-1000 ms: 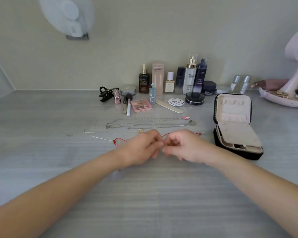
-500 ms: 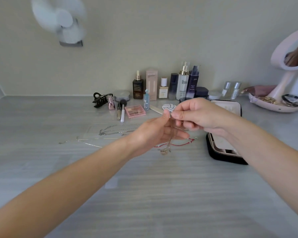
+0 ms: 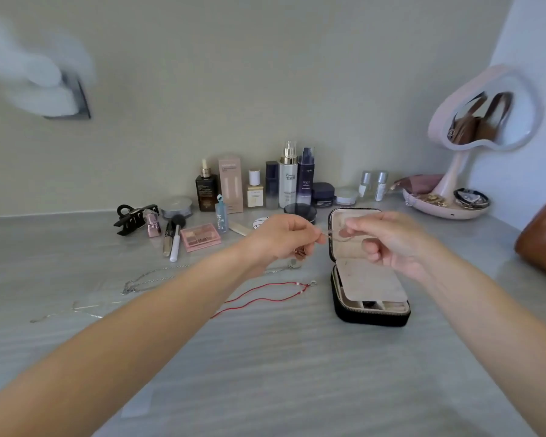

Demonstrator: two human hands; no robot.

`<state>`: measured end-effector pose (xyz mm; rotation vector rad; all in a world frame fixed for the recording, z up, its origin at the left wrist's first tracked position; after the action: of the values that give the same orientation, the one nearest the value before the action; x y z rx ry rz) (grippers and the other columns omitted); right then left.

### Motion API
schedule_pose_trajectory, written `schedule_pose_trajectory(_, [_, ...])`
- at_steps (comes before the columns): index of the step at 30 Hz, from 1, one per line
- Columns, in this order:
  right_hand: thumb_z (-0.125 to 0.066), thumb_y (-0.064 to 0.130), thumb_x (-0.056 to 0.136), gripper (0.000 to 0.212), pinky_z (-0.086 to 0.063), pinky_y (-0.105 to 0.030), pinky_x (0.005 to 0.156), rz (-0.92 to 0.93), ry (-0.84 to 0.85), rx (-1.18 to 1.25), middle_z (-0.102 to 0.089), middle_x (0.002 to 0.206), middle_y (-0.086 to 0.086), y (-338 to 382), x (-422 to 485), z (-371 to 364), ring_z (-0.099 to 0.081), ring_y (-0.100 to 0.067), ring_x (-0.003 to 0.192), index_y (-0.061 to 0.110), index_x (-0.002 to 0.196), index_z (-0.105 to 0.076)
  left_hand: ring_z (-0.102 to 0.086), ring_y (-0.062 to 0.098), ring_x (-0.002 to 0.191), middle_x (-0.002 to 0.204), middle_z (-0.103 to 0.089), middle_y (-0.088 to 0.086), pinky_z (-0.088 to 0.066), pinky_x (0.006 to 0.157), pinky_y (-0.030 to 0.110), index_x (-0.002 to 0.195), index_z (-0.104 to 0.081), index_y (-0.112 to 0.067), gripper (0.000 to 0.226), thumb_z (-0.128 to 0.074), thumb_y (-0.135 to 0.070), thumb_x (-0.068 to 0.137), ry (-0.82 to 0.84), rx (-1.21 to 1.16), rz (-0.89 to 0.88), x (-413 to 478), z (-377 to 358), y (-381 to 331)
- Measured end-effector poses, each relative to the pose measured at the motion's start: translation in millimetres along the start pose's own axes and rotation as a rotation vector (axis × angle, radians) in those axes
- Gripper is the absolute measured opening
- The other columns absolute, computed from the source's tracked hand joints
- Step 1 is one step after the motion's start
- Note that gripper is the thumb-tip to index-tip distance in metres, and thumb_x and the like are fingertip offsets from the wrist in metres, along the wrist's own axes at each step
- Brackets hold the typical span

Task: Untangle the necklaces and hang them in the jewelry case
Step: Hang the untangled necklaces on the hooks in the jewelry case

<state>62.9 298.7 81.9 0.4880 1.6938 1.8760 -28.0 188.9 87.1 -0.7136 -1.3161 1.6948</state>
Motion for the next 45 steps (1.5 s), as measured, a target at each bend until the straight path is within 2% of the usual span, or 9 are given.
schedule_pose_trajectory(6, [-0.058, 0.02, 0.087, 0.02, -0.032, -0.014, 0.037, 0.248, -0.128, -0.172, -0.064, 0.082, -0.004, 21, 9, 27, -0.038, -0.006, 0.034, 0.015, 0.106, -0.066, -0.051, 0.011, 0.065, 0.064, -0.06, -0.003, -0.041, 0.073, 0.029, 0.072, -0.066, -0.019, 0.021, -0.054, -0.022, 0.089, 0.039, 0.152, -0.014, 40, -23, -24])
schedule_pose_trajectory(13, [-0.054, 0.018, 0.091, 0.025, -0.037, -0.015, 0.042, 0.194, 0.134, -0.244, -0.066, 0.085, -0.007, 4, 32, 14, -0.047, -0.006, 0.046, 0.016, 0.115, -0.059, -0.049, 0.005, 0.053, 0.061, -0.06, -0.005, -0.038, 0.048, 0.013, 0.065, -0.06, -0.019, 0.022, -0.056, -0.02, 0.087, 0.02, 0.204, 0.029, 72, -36, -17])
schedule_pose_trajectory(18, [-0.059, 0.011, 0.086, 0.008, -0.038, -0.017, 0.053, 0.249, -0.002, -0.429, -0.061, 0.064, 0.002, 6, 44, 37, -0.049, -0.008, 0.054, 0.014, 0.085, -0.066, -0.046, 0.014, 0.072, 0.078, -0.058, 0.004, -0.038, 0.052, 0.014, 0.075, -0.066, -0.018, 0.016, -0.056, -0.021, 0.087, 0.032, 0.282, 0.035, 83, -44, -5])
schedule_pose_trajectory(22, [-0.06, 0.011, 0.085, 0.021, -0.041, -0.017, 0.057, 0.331, -0.027, -0.621, -0.061, 0.061, 0.007, 12, 48, 36, -0.054, -0.009, 0.058, 0.023, 0.068, -0.059, -0.045, -0.002, 0.051, 0.058, -0.055, -0.008, -0.034, 0.048, 0.011, 0.089, -0.069, -0.003, 0.021, -0.057, -0.02, 0.087, -0.072, 0.36, -0.05, 89, -35, -6])
schedule_pose_trajectory(25, [-0.06, 0.012, 0.084, 0.02, -0.047, -0.023, 0.067, 0.356, -0.002, -0.69, -0.062, 0.063, 0.008, 11, 53, 29, -0.061, -0.009, 0.063, 0.023, 0.068, -0.059, -0.053, 0.007, 0.073, 0.085, -0.059, -0.001, -0.043, 0.068, 0.022, 0.106, -0.062, -0.007, 0.024, -0.053, -0.021, 0.089, -0.329, 0.272, -0.089, 90, -6, -2])
schedule_pose_trajectory(28, [-0.062, 0.017, 0.083, 0.022, -0.051, -0.032, 0.071, 0.385, -0.023, -0.766, -0.062, 0.064, 0.013, 14, 59, 26, -0.064, -0.018, 0.067, 0.028, 0.065, -0.058, -0.053, 0.019, 0.106, 0.112, -0.055, 0.004, -0.041, 0.087, 0.03, 0.126, -0.046, -0.007, 0.044, -0.051, -0.032, 0.09, -0.301, 0.114, 0.065, 98, -14, 36])
schedule_pose_trajectory(36, [-0.06, 0.024, 0.084, 0.008, -0.047, -0.029, 0.069, 0.525, -0.115, -0.961, -0.06, 0.073, 0.011, 29, 53, 15, -0.058, -0.014, 0.075, 0.024, 0.081, -0.067, -0.053, 0.015, 0.069, 0.081, -0.05, 0.003, -0.05, 0.06, 0.03, 0.096, -0.049, -0.013, 0.019, -0.045, -0.032, 0.094, -0.132, -0.229, 0.154, 94, -47, 66])
schedule_pose_trajectory(42, [-0.055, 0.029, 0.086, 0.013, -0.042, -0.03, 0.067, 0.63, -0.144, -1.091, -0.059, 0.08, 0.008, 36, 31, -1, -0.053, -0.015, 0.081, 0.026, 0.085, -0.068, -0.052, 0.022, 0.077, 0.09, -0.05, 0.009, -0.048, 0.072, 0.039, 0.111, -0.051, -0.008, 0.034, -0.049, -0.034, 0.091, -0.036, -0.245, 0.136, 68, -58, 70])
schedule_pose_trajectory(45, [-0.052, 0.032, 0.087, 0.016, -0.047, -0.034, 0.071, 0.658, -0.133, -1.148, -0.061, 0.088, 0.007, 35, 19, -10, -0.058, -0.019, 0.088, 0.029, 0.085, -0.067, -0.046, 0.013, 0.059, 0.069, -0.048, 0.0, -0.043, 0.053, 0.022, 0.091, -0.053, -0.015, 0.022, -0.059, -0.034, 0.085, -0.07, -0.16, 0.07, 58, -52, 64])
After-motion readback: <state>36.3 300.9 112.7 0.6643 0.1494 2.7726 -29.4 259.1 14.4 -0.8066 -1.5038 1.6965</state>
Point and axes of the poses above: each hand's wrist, its own x-axis towards the middle knuckle, its own z-axis out of the back of the hand, y = z × x, the point moved 10 cm from there along x, towards the middle knuckle
